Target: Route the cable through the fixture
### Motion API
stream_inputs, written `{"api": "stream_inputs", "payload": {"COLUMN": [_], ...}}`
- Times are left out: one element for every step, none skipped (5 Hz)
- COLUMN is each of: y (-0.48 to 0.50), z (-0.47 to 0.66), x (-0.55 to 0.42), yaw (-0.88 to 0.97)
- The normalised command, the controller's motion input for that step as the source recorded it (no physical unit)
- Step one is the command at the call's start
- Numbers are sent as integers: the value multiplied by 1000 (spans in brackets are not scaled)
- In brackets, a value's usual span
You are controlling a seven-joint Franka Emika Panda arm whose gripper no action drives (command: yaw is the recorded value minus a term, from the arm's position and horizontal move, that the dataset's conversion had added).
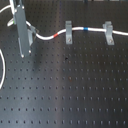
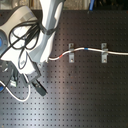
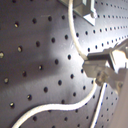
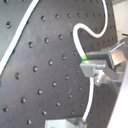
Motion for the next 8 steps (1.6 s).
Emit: {"api": "stream_inputs", "payload": {"y": [365,338,266,64,0,0,0,0], "z": [-398,-331,-186,0,0,0,0,0], "x": [328,394,393,13,0,0,0,0], "yaw": [186,217,340,906,1000,1000,1000,1000]}}
